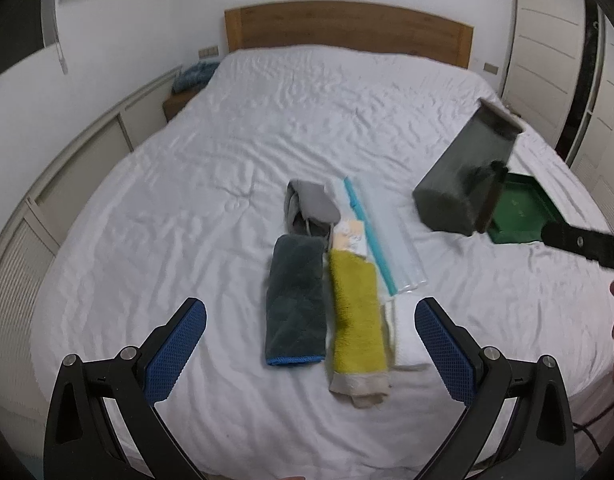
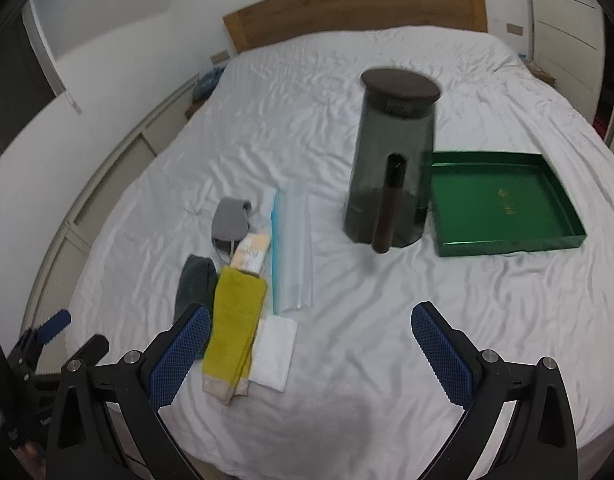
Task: Organize soft objects
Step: 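Grasp the grey face mask with the left gripper while the right grasps the clear zip bag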
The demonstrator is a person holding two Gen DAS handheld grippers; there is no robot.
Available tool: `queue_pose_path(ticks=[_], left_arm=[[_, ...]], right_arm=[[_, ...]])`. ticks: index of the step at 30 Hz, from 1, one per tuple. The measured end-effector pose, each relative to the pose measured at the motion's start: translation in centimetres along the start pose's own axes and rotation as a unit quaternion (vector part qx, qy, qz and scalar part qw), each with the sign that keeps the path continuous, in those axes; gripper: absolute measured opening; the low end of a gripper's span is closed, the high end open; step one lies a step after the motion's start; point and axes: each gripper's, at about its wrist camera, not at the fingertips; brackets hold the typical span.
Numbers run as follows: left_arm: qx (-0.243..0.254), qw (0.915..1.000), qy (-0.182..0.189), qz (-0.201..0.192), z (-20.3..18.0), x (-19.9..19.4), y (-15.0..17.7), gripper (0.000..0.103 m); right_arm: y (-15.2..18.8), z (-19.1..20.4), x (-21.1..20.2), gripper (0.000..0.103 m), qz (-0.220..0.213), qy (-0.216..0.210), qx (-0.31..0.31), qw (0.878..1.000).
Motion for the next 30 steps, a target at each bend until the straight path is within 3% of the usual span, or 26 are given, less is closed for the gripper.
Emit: queue_pose_path(ticks=[6,18,30], left_arm=[[-0.004,0.9996,0.006,0.027,1.4,5.3,-1.9,0.102],[-0.002,0.9973,0.016,0.071,3.0,17.6,-9.5,0.102],[-0.018,0.985,0.018,0.171,3.8,28.8,-12.2,0.102]], right_arm=[[-1.5,1.8,6.6,0.103,0.035,0.017,-0.021,0.999],[-2.8,5.0,21.3,0.1,0.075,0.048,-0.081,0.993],[-3.8,5.4,32.9,0.091,0.115,0.076,-0.108,0.985]])
Point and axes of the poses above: each gripper's, at about its wrist camera, not at the fingertips, and x roughly the way its jaws point, z to its left, y to its underside, and after that the axes turned 13 degrees about x, right-handed
